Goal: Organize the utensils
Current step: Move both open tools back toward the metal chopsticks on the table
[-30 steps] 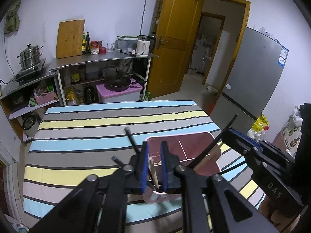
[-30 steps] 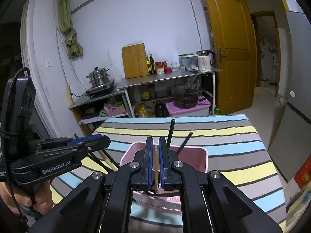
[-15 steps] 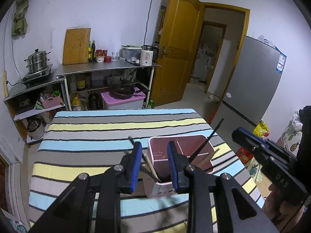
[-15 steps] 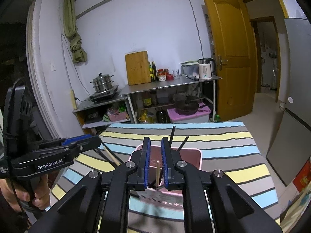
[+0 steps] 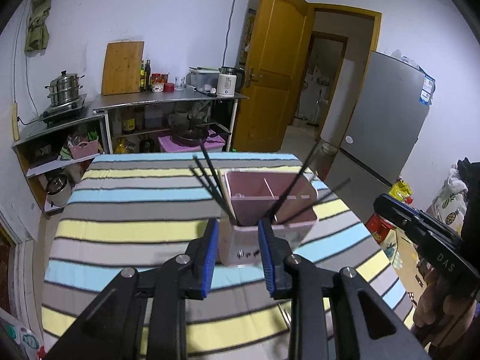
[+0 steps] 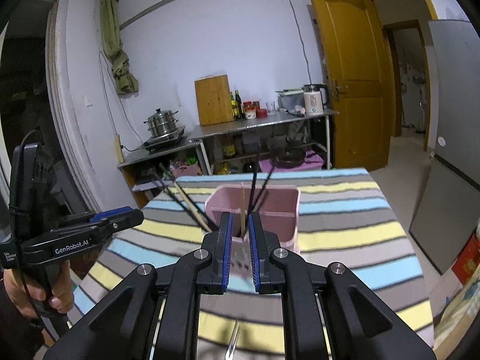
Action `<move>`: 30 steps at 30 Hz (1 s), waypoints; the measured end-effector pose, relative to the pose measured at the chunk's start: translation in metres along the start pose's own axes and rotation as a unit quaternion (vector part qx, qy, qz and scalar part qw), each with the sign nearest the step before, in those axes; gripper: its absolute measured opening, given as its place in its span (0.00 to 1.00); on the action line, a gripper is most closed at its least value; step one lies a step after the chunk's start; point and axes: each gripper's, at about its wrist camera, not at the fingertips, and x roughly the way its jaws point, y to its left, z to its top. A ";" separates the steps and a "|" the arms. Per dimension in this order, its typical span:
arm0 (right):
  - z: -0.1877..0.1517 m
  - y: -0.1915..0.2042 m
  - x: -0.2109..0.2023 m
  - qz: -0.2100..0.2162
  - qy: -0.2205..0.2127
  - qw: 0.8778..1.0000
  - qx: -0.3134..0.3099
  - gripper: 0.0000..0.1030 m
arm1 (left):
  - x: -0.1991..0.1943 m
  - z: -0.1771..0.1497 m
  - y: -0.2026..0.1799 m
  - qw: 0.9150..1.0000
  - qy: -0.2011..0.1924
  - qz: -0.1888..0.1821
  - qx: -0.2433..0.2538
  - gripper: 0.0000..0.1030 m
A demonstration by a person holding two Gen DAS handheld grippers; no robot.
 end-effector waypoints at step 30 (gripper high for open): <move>-0.150 0.000 0.026 0.010 0.166 0.986 0.024 0.11 | 0.005 -0.127 0.004 0.996 0.086 -0.003 -0.038 0.28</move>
